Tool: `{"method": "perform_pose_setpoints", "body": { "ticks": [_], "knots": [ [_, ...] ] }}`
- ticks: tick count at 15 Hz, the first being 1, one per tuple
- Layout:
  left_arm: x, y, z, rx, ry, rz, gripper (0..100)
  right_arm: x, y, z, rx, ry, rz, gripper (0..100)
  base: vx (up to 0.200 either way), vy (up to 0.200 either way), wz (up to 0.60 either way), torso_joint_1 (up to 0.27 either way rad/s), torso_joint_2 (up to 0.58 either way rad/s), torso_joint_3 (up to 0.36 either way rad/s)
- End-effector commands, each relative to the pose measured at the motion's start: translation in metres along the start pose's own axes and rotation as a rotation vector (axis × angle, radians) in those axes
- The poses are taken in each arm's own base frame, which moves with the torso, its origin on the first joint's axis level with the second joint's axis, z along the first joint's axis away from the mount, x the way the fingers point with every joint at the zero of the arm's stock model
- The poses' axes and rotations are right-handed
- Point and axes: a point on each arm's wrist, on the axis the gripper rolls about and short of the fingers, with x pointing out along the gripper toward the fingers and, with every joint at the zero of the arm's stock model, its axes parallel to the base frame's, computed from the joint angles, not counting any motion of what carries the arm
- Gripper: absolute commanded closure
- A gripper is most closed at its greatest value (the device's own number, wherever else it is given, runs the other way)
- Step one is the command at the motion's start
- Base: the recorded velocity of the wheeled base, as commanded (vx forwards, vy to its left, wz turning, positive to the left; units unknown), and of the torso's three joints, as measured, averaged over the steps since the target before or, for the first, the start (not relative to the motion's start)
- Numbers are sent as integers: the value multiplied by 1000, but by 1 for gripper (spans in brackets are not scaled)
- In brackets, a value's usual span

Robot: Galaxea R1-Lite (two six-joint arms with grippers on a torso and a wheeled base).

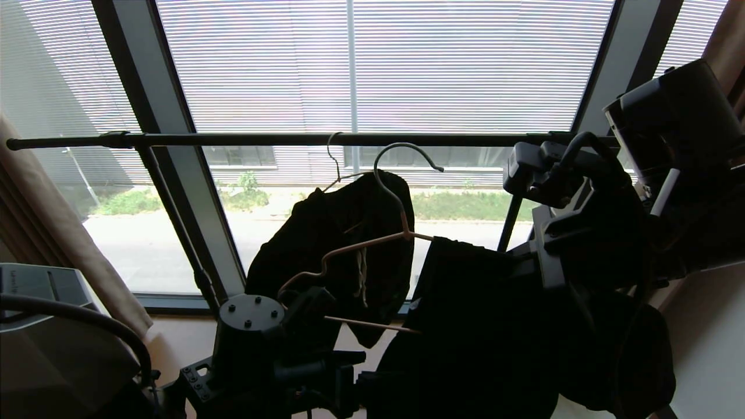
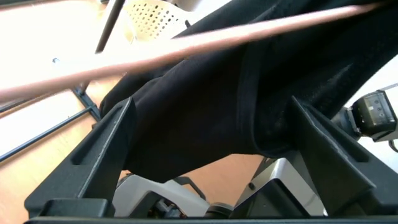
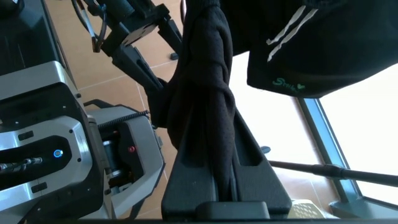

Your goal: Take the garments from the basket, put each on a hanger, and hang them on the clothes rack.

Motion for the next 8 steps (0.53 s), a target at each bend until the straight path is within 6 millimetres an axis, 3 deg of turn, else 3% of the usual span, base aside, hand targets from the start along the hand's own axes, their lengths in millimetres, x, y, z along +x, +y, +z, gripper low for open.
{"method": "perform_pose_setpoints", "body": {
  "ticks": [1,4,5,8],
  "knots": [
    [2,0,-2,1,2,9,0,-2,1,0,-1,-3,-1,100,0,0,0,0,0,0],
    [2,2,-7,41,11,42,0,-9,3,1,-6,-21,-8,100,0,0,0,0,0,0],
    [3,3,-7,42,9,51,100,-10,3,1,-7,-24,-9,100,0,0,0,0,0,0],
    [4,2,-8,43,11,55,100,-13,5,-2,-6,-28,-12,100,0,0,0,0,0,0]
  ]
}}
